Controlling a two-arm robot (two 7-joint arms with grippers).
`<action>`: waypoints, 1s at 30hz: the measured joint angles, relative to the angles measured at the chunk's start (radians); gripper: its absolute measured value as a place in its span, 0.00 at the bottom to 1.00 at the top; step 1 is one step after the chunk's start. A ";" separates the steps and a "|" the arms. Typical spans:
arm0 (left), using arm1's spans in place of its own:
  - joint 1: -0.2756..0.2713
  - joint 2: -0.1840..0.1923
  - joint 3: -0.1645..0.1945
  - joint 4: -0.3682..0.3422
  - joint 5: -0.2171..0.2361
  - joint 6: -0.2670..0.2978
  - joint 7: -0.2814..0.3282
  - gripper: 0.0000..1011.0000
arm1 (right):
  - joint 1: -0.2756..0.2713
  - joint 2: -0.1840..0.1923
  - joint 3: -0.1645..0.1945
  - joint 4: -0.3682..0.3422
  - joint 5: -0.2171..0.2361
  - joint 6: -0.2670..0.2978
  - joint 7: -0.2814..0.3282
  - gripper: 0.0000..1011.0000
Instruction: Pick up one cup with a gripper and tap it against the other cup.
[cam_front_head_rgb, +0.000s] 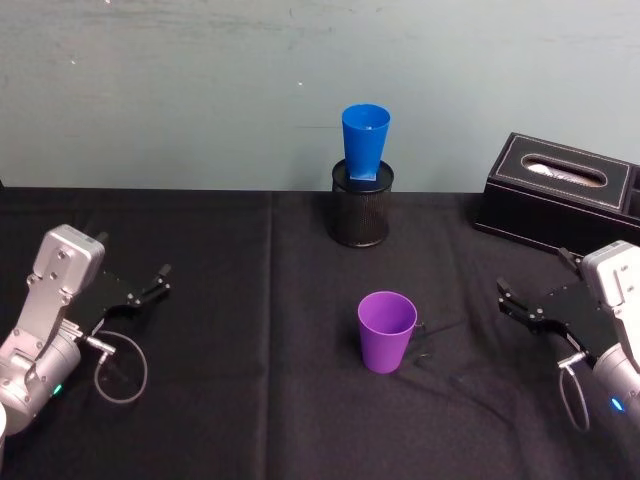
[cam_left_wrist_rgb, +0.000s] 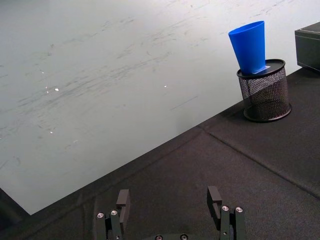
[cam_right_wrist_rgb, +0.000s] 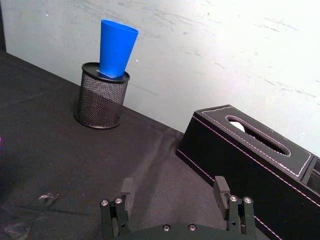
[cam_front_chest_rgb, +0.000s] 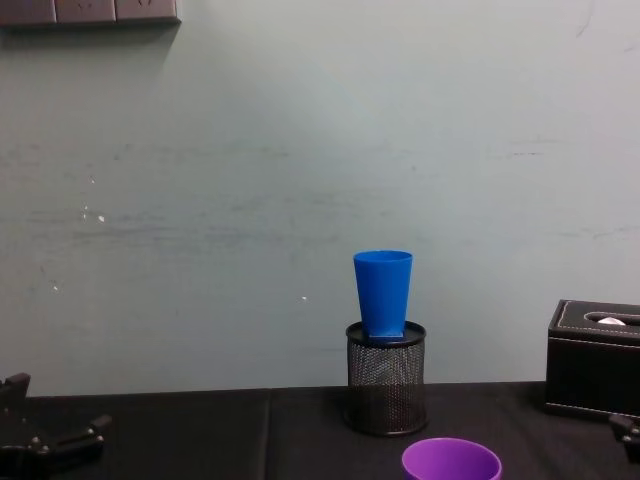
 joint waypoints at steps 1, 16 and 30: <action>0.000 0.000 0.000 0.000 0.000 0.000 0.000 1.00 | 0.000 0.000 0.000 0.000 0.000 0.000 0.000 0.99; 0.000 0.000 0.000 0.000 0.000 0.000 0.000 1.00 | 0.000 0.000 0.000 0.000 0.000 0.000 0.000 0.99; 0.000 0.000 0.000 0.000 0.000 0.000 0.000 1.00 | 0.000 0.000 0.000 0.000 0.000 0.000 0.000 0.99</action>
